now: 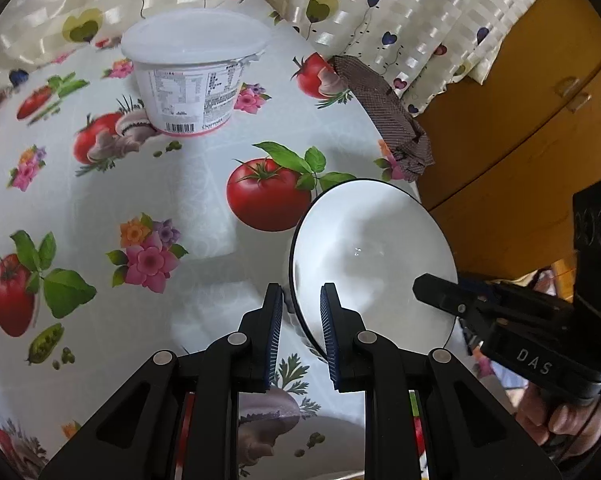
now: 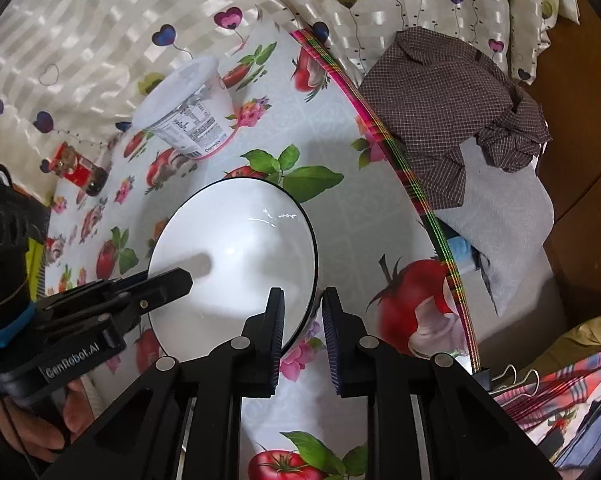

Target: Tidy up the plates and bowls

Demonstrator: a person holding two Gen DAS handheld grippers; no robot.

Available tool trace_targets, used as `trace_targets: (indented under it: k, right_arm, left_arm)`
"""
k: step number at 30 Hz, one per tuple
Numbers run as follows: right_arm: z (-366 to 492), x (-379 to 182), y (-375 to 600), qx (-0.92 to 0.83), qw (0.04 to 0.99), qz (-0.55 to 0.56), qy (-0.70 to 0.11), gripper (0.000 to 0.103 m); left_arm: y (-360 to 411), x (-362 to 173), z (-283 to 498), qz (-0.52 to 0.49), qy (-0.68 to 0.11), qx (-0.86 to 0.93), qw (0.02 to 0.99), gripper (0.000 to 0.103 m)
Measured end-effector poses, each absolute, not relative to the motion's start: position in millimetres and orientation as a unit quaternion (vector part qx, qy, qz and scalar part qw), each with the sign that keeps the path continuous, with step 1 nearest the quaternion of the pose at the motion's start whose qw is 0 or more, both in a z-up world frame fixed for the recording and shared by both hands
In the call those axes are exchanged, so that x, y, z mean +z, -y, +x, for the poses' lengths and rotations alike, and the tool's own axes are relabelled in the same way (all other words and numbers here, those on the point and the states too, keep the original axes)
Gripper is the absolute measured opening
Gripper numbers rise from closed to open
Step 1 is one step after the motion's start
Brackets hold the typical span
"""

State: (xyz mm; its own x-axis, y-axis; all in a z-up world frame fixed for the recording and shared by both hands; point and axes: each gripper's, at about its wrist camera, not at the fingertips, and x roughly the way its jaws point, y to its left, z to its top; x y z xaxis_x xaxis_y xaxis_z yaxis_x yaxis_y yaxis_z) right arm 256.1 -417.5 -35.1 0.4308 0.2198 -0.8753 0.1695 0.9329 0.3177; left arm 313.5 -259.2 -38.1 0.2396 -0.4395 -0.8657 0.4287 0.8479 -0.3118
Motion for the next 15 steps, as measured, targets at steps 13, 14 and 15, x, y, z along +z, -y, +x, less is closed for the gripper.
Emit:
trace_targets:
  k: [13,14,15]
  right_arm:
    - [248,-18,412,0.022,0.826,0.173,-0.536,0.016]
    - [247,-15,411,0.024,0.826,0.173,-0.536,0.016]
    - [246,-13,410,0.025,0.826,0.173,-0.536,0.016]
  left_arm:
    - [255,-7,301,0.008,-0.534,-0.278,0.798,0.02]
    - [253,-4,299,0.006,-0.533,-0.278,0.799,0.02]
    - [252,-1,298,0.006,-0.531,-0.279,0.8,0.02]
